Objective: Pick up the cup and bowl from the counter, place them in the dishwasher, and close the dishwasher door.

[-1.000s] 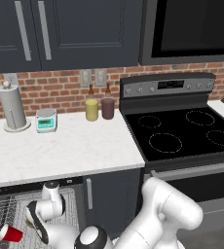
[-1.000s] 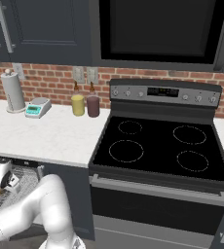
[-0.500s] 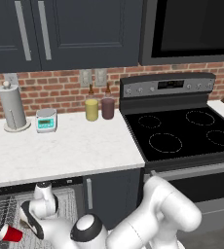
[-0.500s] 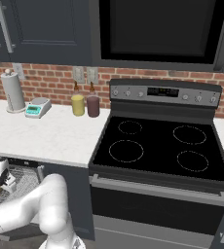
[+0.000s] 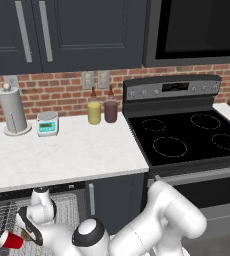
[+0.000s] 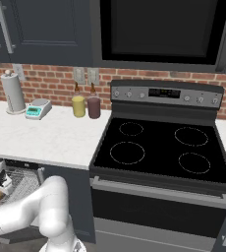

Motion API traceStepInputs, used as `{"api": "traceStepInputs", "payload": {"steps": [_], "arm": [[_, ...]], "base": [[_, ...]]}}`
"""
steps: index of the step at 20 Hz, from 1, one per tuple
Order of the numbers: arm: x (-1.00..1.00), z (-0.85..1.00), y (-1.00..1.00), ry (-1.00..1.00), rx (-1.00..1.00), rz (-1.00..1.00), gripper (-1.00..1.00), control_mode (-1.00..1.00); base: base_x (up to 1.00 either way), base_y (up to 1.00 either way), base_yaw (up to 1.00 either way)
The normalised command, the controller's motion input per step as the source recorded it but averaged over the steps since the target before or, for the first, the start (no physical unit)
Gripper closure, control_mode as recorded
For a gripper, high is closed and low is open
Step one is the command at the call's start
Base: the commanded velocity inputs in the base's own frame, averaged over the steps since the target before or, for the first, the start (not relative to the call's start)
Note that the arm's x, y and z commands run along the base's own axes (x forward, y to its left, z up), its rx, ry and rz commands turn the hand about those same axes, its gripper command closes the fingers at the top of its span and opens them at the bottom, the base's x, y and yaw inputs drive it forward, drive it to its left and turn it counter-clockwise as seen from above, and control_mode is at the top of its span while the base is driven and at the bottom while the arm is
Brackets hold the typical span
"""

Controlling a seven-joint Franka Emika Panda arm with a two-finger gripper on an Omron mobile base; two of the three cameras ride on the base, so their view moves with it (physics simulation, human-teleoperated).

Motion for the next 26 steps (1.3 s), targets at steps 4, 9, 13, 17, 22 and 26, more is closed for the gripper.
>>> {"api": "traceStepInputs", "payload": {"steps": [4,9,13,17,22,26], "arm": [[0.00,0.00,0.05,0.00,0.00,0.00,-1.00,-1.00],[-0.09,0.01,0.13,0.00,-0.03,0.00,-1.00,-1.00],[-0.52,0.28,0.34,-0.09,-0.20,0.00,-1.00,-1.00],[-0.94,0.38,0.13,-0.15,-0.27,0.00,-1.00,-1.00],[-1.00,0.52,0.00,-0.23,-0.18,0.00,-1.00,-1.00],[-0.98,0.70,0.00,-0.20,-0.03,-0.02,-1.00,-1.00]], "base": [[0.00,0.00,0.00],[0.00,0.00,0.00],[0.00,0.00,0.00],[0.00,0.00,0.00],[0.00,0.00,0.00],[0.00,0.00,0.00]]}}
